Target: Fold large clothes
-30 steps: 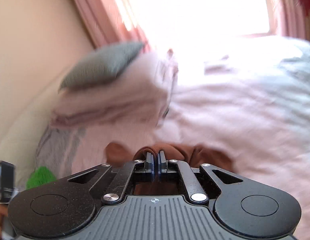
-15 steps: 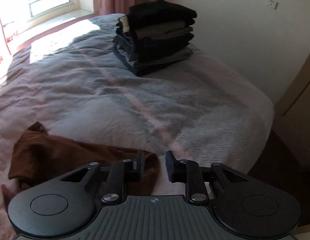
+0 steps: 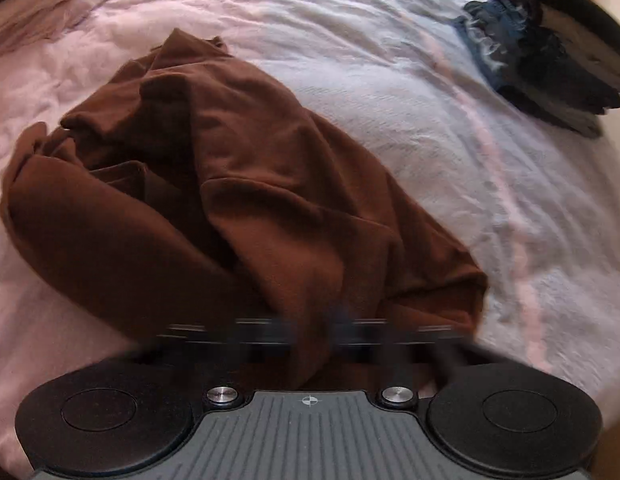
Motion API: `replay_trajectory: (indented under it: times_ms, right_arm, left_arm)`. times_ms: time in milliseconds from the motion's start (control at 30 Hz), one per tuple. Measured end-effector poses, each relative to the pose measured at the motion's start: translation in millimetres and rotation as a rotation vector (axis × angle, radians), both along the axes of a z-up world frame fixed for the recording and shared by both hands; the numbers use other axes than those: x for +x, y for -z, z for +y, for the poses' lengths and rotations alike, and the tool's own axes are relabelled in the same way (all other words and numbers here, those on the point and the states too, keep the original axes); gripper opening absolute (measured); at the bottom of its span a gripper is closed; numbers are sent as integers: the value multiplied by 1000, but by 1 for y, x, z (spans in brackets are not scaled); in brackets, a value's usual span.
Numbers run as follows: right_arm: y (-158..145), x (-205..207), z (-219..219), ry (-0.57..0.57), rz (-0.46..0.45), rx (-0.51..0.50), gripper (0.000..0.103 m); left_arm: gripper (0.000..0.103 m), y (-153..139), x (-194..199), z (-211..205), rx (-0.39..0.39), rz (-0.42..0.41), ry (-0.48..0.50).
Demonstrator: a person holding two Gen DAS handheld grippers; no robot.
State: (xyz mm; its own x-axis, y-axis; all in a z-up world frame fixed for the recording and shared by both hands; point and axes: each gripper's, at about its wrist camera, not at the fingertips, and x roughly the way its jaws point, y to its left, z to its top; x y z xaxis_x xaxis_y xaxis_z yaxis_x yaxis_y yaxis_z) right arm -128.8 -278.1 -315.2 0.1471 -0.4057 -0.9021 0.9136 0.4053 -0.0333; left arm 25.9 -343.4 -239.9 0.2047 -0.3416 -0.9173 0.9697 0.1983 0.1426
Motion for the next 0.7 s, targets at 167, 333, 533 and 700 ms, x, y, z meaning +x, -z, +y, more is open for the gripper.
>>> replay_trajectory:
  times_ms: [167,333,533,700]
  right_arm:
    - [-69,-81,-27,122,-123,-104,0]
    - [-112,-136,-56,249,32,-226,0]
    - [-108,-171,-45,376,114,-157,0]
    - [-100,-165,-39,410,149,-135,0]
  left_arm:
    - [86,1,-25,-37,-29,-50,151]
    - [86,11,-67,-88,-93,-100,470]
    - [78,42,-123,-140,-154,-190,875]
    - [78,84,-144,-176,-140,-301,1124]
